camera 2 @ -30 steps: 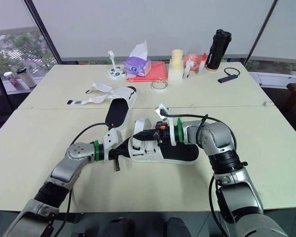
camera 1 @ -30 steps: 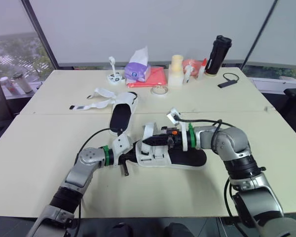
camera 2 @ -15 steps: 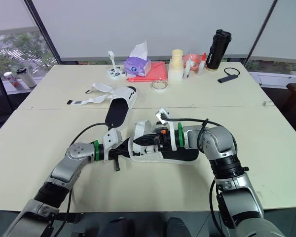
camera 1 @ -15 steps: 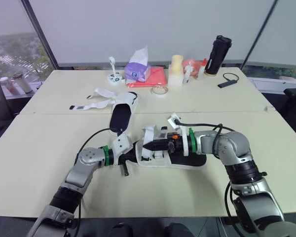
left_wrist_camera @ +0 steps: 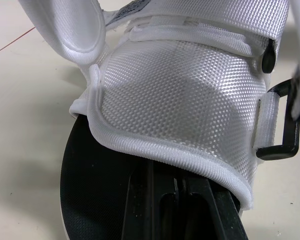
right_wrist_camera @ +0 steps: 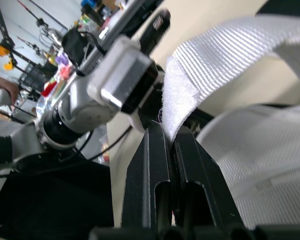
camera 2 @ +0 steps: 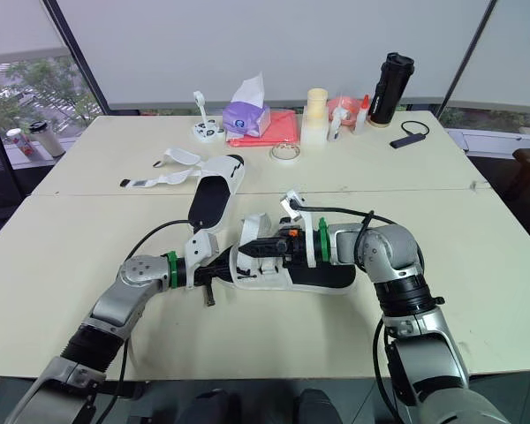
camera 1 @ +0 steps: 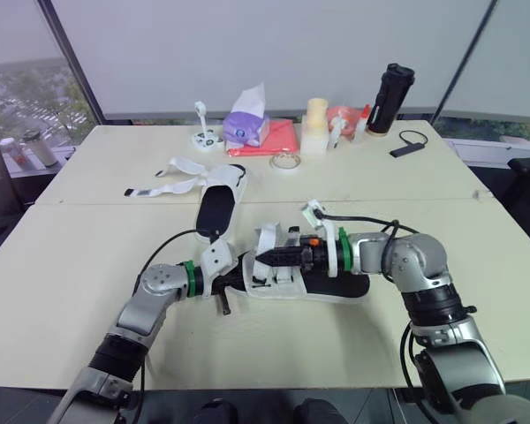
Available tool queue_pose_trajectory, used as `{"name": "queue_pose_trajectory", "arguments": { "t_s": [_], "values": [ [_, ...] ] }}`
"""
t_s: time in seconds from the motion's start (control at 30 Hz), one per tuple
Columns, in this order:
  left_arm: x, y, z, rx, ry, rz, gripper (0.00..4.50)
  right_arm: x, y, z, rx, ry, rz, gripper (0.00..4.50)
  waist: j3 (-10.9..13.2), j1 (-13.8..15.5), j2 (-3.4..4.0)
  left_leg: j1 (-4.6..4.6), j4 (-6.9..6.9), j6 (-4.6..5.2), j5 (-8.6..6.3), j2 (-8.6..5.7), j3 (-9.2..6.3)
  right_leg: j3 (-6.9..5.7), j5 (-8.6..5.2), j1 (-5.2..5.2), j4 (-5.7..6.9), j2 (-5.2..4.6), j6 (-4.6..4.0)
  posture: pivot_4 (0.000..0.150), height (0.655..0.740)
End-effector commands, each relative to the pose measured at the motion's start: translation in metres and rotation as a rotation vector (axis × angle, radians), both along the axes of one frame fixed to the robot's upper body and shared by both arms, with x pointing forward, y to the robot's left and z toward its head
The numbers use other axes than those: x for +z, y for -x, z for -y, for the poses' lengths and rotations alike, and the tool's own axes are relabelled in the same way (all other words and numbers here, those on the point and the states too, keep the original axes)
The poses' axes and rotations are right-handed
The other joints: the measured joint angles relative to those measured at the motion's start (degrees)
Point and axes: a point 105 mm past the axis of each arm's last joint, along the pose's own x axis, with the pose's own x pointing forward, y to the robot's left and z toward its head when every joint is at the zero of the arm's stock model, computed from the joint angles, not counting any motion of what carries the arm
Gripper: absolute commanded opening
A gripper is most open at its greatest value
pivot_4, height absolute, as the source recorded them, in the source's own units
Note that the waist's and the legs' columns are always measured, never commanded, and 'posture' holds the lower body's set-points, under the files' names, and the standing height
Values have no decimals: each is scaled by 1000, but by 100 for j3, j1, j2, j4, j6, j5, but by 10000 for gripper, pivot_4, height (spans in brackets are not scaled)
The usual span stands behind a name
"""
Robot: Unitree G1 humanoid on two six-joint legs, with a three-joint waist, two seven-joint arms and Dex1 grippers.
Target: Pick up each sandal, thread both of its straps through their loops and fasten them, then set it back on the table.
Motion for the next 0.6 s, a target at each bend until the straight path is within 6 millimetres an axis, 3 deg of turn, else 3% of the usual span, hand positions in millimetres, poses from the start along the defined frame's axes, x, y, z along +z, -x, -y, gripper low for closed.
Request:
{"name": "queue_pose_trajectory", "arguments": {
  "t_s": [0.03,0.3,0.5,0.6],
  "values": [
    [-39,5,-19,66,-98,-133,0,5,4,-2,25,-2,49,662,0,-3,0,0,0,0,0,0,0,0,0,0,0,0,0,1500,7400],
    [-38,5,-18,66,-98,-131,0,2,3,-1,25,12,61,662,0,0,0,0,0,0,0,0,0,0,0,0,0,0,0,1500,7400],
    [-39,6,-19,66,-99,-132,0,23,-4,-2,10,-59,60,662,0,-1,0,0,0,0,0,0,0,0,0,0,0,0,1,1500,7400],
    [-40,6,-18,68,-99,-135,0,22,-3,-3,14,-58,52,662,0,2,0,0,0,0,0,0,0,0,0,0,1,0,1,1500,7400]
  ]
}}
